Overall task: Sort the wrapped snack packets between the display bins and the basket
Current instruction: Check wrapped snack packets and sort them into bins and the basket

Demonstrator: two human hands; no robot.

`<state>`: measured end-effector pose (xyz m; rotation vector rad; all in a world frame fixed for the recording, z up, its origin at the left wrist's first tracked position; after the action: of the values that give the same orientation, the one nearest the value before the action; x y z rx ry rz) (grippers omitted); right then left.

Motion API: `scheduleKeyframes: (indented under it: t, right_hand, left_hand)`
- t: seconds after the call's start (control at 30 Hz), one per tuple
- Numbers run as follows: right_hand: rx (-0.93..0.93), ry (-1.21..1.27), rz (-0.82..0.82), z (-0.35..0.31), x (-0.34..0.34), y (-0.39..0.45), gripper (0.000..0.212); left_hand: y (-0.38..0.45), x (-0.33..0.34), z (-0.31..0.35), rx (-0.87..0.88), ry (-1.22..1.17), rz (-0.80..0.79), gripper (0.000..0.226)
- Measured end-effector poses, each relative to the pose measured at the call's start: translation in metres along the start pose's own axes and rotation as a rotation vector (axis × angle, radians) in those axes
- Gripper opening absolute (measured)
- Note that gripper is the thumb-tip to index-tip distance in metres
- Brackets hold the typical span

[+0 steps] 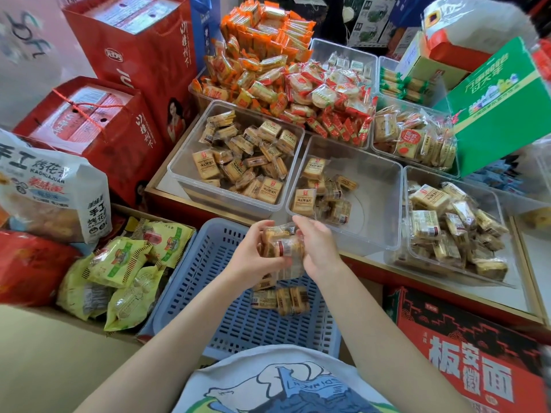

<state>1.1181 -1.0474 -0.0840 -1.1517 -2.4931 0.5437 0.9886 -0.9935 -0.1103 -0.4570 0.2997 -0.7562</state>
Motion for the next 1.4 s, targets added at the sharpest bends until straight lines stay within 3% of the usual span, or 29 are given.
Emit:
scheduleKeyframes:
  t: [0.17, 0.6, 0.8, 0.97, 1.07, 1.17, 1.27, 1.4]
  right_hand:
    - [-0.064, -0.138, -0.221, 0.002, -0.001, 0.000, 0.017]
    - [-0.145, -0.188, -0.222, -0.008, -0.008, 0.002, 0.008]
    - [-0.232, -0.204, -0.183, -0.013, -0.009, 0.000, 0.006]
    - [-0.229, -0.083, -0.060, -0.017, -0.014, 0.000, 0.009]
    - [-0.224, -0.075, -0.115, -0.017, -0.013, 0.002, 0.022]
    - [-0.221, -0.208, -0.248, -0.017, -0.012, 0.002, 0.036]
    - [-0.238, -0.334, -0.344, -0.013, -0.012, 0.000, 0.025]
    - [-0.273, -0.392, -0.309, -0.012, -0.015, 0.001, 0.009]
  left_hand:
    - [0.007, -0.015, -0.006, -0.054, -0.204, 0.064, 0.066]
    - [0.004, -0.017, 0.002, -0.079, -0.260, 0.006, 0.050]
    - [-0.002, -0.016, 0.010, -0.064, -0.307, -0.089, 0.083]
    - [-0.003, -0.012, 0.018, -0.038, -0.291, -0.149, 0.083]
    - [-0.002, -0.011, 0.020, -0.049, -0.324, -0.096, 0.067]
    - [0.005, -0.016, 0.015, -0.165, -0.523, 0.034, 0.049]
    - [0.010, -0.022, 0.010, -0.246, -0.622, 0.129, 0.045]
    - [0.011, -0.018, 0.006, -0.279, -0.614, 0.127, 0.045]
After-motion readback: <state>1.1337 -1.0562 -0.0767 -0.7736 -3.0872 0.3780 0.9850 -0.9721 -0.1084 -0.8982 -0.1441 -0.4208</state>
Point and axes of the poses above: each hand's wrist, its own y-axis towards the middle knuckle, its own x-axis out of the palm, z = x × y, the point moved 4 cm from there along y, towards the middle knuckle, and after that the axes turned 11 degrees about -x, right-handed, at the moved point
